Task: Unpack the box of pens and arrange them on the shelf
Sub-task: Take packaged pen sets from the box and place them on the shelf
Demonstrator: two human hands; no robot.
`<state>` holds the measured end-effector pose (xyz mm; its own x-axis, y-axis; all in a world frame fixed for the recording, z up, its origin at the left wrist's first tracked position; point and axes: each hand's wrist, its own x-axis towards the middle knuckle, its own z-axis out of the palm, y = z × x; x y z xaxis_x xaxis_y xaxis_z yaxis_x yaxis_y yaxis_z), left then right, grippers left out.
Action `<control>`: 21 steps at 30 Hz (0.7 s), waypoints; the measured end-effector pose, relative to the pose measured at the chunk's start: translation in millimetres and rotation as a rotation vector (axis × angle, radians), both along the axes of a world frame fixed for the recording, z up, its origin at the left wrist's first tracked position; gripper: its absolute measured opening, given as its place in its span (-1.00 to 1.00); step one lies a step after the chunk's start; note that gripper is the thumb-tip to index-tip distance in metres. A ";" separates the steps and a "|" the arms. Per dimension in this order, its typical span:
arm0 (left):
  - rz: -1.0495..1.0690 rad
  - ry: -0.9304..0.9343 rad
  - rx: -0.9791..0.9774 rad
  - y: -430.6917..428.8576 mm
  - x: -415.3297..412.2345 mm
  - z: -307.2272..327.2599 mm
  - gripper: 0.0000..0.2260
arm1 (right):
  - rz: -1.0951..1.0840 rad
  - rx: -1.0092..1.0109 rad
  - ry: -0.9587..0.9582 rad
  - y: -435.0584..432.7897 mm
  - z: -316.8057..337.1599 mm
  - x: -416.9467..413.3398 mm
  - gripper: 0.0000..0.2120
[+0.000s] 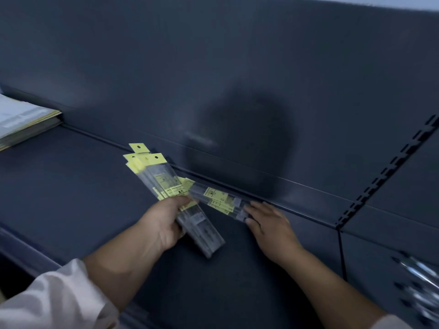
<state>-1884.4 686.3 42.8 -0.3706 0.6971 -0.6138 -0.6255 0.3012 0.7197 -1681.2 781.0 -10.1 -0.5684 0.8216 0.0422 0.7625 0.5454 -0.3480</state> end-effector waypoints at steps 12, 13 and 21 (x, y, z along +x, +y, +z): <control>-0.157 -0.038 0.125 2.7 14.7 3.9 -0.87 | -0.008 -0.787 0.627 -32.5 39.4 -46.4 -0.77; -0.159 -0.045 0.130 2.2 14.7 3.6 -0.86 | -0.026 -0.782 0.641 -31.3 39.2 -46.3 -0.77; -0.151 -0.013 0.115 1.5 10.8 -0.2 -0.79 | -0.139 -0.839 0.738 -24.9 39.3 -42.0 -0.77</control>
